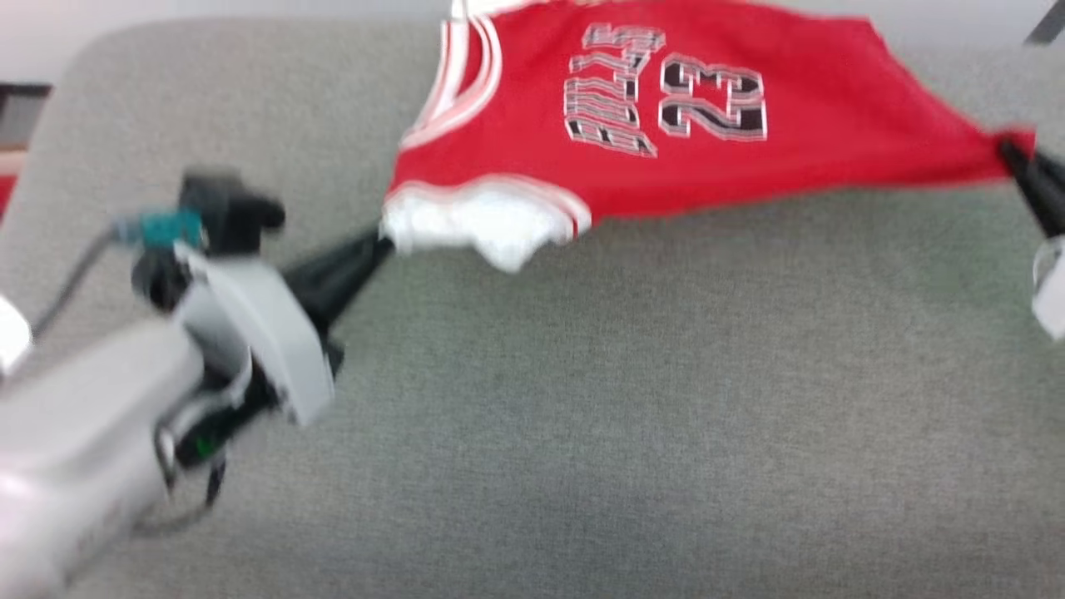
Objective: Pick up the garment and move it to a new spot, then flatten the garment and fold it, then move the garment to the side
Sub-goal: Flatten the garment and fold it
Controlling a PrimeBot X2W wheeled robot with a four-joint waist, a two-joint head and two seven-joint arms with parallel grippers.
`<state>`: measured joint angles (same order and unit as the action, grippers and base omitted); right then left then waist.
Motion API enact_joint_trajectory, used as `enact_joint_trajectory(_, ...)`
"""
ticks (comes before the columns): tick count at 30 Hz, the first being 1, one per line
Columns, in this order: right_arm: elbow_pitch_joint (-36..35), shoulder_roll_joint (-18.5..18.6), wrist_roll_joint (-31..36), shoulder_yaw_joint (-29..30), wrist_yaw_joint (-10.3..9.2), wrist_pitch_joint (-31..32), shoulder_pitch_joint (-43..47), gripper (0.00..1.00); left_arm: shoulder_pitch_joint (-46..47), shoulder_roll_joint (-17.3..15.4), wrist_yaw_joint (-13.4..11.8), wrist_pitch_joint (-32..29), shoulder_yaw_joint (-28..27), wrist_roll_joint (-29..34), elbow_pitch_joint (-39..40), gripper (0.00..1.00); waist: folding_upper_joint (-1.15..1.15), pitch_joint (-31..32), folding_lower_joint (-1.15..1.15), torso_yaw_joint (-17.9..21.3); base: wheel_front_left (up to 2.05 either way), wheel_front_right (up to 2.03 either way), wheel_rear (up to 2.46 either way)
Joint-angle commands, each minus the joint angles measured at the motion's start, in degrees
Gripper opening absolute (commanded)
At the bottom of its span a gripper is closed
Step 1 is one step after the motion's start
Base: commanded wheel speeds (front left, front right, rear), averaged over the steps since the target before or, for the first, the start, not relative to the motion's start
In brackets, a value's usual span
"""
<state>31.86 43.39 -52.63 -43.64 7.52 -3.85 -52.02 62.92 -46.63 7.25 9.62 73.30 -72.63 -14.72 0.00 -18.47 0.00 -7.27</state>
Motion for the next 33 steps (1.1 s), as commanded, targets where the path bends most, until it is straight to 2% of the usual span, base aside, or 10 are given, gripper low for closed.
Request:
enact_joint_trajectory(1, -1.8, 1.6, -0.5, 0.7, -0.06, 0.4, 3.5, 0.0, -3.6, -1.1, -1.0, 0.1, 0.1, -0.7, 1.9, 0.0, 0.0, 4.7, 0.0, -0.4, 0.0, 0.0, 0.0)
enact_joint_trajectory(9, -10.1, 5.8, -2.0, 4.1, -0.06, 2.0, 19.8, 0.0, -18.3, -6.0, -8.7, 0.2, 0.1, -2.5, 13.4, 0.0, 0.0, 7.6, 0.0, -0.6, 0.0, 0.0, 0.0)
enact_joint_trajectory(17, -17.4, 6.5, -3.0, 9.8, -0.06, 4.8, 36.0, 0.0, -30.7, -9.9, -17.5, 2.0, 0.2, -7.2, 24.5, 0.0, 0.0, 9.0, 0.0, -1.1, 0.0, 0.0, 0.0)
enact_joint_trajectory(21, -21.3, 6.2, -3.8, 13.4, -0.06, 7.5, 43.6, 0.0, -36.0, -10.7, -21.4, 3.1, 0.1, -9.7, 29.0, 0.0, 0.0, 8.7, 0.0, -1.3, 0.0, 0.0, 0.0)
enact_joint_trajectory(26, -25.6, 5.3, -4.3, 18.9, -0.06, 11.3, 52.1, 0.0, -41.0, -11.4, -25.0, 4.4, -0.2, -12.2, 32.6, 0.0, 0.0, 8.2, 0.0, -1.8, 0.0, 0.0, 0.0)
enact_joint_trajectory(33, -31.6, 1.3, -3.5, 27.6, -0.06, 17.7, 62.8, 0.0, -46.1, -12.9, -28.3, 5.2, -2.2, -15.6, 35.7, 0.0, 0.0, 7.0, 0.0, -2.2, 0.0, 0.0, 0.0)
